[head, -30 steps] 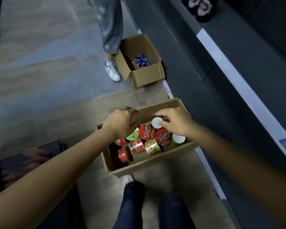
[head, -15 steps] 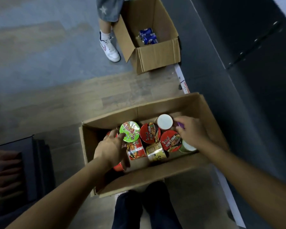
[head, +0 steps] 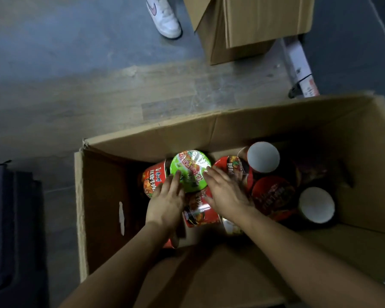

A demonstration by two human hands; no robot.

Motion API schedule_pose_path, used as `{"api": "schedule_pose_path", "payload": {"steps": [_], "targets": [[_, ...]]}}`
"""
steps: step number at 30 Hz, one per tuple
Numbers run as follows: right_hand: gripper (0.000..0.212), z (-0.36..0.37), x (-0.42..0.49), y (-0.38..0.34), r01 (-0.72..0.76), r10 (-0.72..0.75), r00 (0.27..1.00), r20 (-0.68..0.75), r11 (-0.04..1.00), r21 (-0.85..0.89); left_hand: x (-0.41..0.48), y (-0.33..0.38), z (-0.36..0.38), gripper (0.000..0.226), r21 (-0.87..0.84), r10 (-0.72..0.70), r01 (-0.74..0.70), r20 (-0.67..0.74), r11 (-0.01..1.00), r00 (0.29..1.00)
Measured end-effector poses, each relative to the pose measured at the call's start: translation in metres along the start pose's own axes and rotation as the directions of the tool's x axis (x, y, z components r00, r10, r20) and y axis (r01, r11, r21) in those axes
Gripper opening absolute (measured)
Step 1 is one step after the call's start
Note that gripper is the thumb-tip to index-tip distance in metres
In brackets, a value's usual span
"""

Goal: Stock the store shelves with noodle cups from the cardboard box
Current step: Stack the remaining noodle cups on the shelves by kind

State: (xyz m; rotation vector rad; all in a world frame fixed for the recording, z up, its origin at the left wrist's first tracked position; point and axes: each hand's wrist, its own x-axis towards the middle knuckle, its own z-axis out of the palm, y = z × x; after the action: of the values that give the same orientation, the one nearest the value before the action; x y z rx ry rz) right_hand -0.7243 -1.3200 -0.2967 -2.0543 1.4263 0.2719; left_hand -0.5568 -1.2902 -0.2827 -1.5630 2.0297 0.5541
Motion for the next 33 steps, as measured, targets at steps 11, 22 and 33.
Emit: {"api": "schedule_pose_path", "payload": {"steps": [11,22,33], "targets": [[0.076,0.078,0.073,-0.006,-0.033,0.03,0.999,-0.029,0.993,-0.117,0.083,-0.006,0.069,0.062,0.23,0.098,-0.07,-0.111,0.971,0.989],[0.05,0.084,0.057,-0.002,0.119,-0.176,0.969,-0.175,0.947,-0.298,0.068,-0.016,0.065,0.05,0.144,0.215,-0.182,-0.263,0.973,0.941],[0.027,-0.014,0.0,-0.021,0.036,-0.036,0.999,0.0,0.999,-0.025,0.013,-0.02,-0.005,0.062,-0.438,0.134,-0.267,-0.31,0.859,0.941]]}}
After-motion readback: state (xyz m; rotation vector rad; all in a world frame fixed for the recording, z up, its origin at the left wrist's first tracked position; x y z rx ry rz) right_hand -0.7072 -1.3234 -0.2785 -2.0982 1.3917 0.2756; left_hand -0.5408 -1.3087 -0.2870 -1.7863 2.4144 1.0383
